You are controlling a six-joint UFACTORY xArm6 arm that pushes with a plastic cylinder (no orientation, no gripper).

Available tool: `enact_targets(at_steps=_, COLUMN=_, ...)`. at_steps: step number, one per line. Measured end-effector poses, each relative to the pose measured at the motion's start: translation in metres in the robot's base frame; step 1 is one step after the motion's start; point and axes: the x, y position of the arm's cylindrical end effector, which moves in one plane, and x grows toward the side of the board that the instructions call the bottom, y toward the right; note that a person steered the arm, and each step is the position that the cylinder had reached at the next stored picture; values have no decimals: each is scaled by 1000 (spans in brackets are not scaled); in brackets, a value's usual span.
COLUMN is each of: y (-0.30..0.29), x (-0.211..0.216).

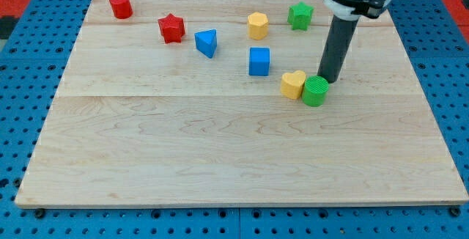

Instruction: Place the green star towards the bottom right of the green circle to form a diagonal line

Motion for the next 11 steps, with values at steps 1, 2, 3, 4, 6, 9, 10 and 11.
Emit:
enact_targets(at_steps=1, y=-19, x=9)
enact_targets(at_steps=2, y=-32, x=52)
enact_targets(at_steps=3, y=-24, x=66)
enact_targets(at_steps=4, y=17, x=88)
enact_targets(at_steps=6, y=-54, x=150)
enact_targets(at_steps=9, y=-21, x=104)
enact_targets(at_steps=10, y=-56, x=119)
enact_targets(at_steps=11, y=6, x=145)
